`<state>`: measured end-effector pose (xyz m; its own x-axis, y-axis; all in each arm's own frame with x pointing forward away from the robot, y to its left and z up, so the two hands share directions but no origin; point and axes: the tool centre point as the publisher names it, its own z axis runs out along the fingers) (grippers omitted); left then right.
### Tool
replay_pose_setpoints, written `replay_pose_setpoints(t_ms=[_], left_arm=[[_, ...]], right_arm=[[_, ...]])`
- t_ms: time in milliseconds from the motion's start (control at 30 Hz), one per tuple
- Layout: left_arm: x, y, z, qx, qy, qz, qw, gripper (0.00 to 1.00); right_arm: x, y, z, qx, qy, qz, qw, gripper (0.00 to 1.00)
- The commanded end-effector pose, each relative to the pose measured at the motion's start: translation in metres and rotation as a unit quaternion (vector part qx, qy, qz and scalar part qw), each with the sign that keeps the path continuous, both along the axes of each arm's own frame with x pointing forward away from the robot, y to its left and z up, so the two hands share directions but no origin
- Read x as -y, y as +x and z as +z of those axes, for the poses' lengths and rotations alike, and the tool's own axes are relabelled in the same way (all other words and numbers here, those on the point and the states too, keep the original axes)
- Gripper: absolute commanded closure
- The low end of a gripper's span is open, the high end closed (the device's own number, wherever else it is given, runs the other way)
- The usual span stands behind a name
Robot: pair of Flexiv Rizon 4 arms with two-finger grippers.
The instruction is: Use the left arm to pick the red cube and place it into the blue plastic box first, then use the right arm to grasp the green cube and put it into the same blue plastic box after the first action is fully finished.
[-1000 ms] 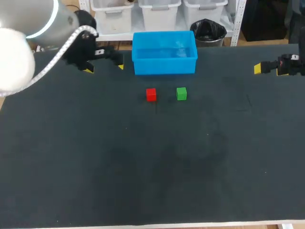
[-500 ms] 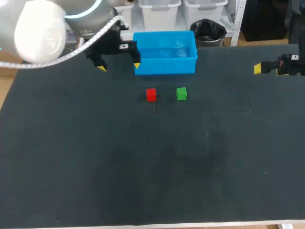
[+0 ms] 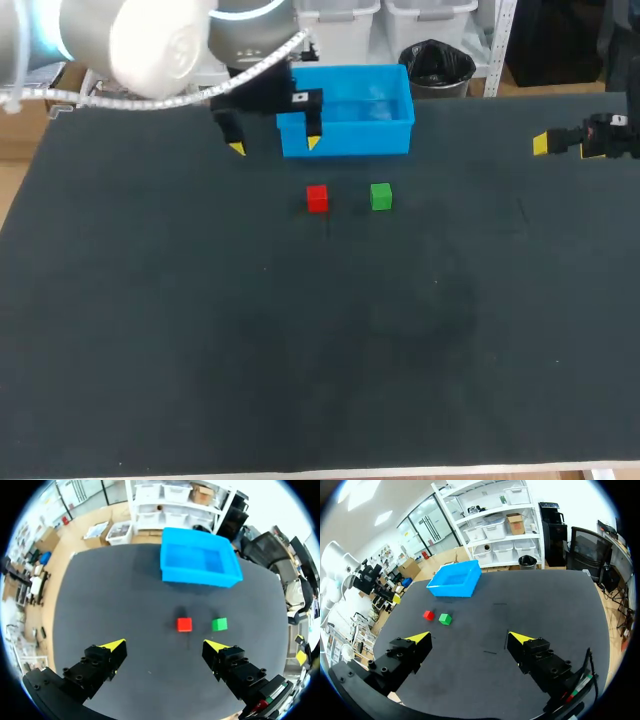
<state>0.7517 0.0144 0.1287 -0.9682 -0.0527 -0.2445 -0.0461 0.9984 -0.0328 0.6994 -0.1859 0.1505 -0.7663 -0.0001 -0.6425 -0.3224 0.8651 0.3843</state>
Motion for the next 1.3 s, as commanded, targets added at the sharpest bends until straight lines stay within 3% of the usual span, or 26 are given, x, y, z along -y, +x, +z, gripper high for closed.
replay_pose_setpoints(t_ms=[33,467,1300], left_arm=[[0.009,0.009,-0.003,-0.021,0.042,0.01,0.999,0.0],[0.02,0.012,-0.014,-0.056,0.021,0.023,0.998,0.0],[0.021,0.013,-0.015,-0.055,0.022,0.024,0.998,0.0]], right_arm=[[0.0,0.0,0.0,0.0,0.0,0.0,1.0,0.0],[0.0,0.0,0.0,0.0,0.0,0.0,1.0,0.0],[0.0,0.0,0.0,0.0,0.0,0.0,1.0,0.0]])
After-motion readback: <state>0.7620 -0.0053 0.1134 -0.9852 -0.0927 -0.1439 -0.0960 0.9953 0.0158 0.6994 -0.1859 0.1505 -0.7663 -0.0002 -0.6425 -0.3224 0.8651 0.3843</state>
